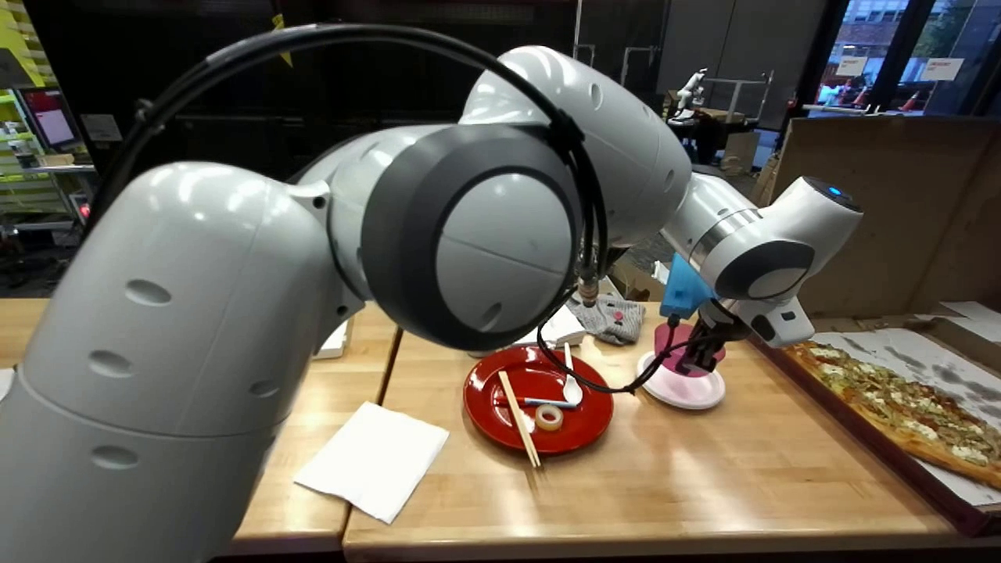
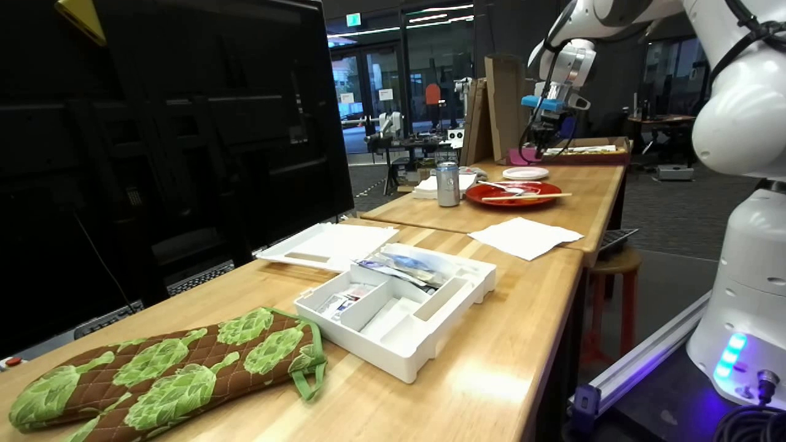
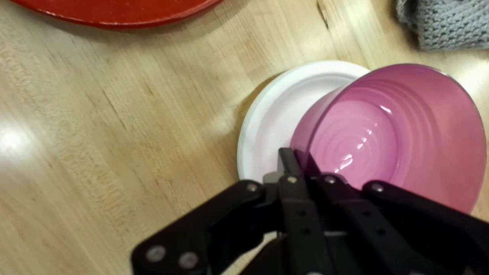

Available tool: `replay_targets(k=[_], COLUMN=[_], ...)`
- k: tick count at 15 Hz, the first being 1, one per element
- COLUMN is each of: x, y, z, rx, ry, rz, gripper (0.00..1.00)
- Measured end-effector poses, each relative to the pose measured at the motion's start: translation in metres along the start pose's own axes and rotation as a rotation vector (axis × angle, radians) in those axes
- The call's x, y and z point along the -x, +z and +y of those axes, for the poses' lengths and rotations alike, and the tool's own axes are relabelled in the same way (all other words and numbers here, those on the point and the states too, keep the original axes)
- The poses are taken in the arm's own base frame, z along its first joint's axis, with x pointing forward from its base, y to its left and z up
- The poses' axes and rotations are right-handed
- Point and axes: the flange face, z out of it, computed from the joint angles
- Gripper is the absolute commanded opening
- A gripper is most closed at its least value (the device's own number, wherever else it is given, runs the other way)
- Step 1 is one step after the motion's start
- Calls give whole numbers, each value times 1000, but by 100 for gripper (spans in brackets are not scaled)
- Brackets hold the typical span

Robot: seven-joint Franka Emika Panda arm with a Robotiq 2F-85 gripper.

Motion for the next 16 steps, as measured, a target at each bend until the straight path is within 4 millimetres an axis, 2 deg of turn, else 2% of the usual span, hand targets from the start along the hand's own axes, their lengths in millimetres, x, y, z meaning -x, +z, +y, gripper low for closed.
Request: replay_targets(k=[5, 6, 7, 9, 16], x=[1, 0, 0, -1, -3], y=[20, 23, 26, 30, 32], z=[-5, -6, -7, -8, -12], rx=[10, 12, 13, 16, 15], ry=[2, 5, 7, 14, 20], rz=[3, 2, 2, 3, 6], gripper=[1, 29, 30, 40, 88])
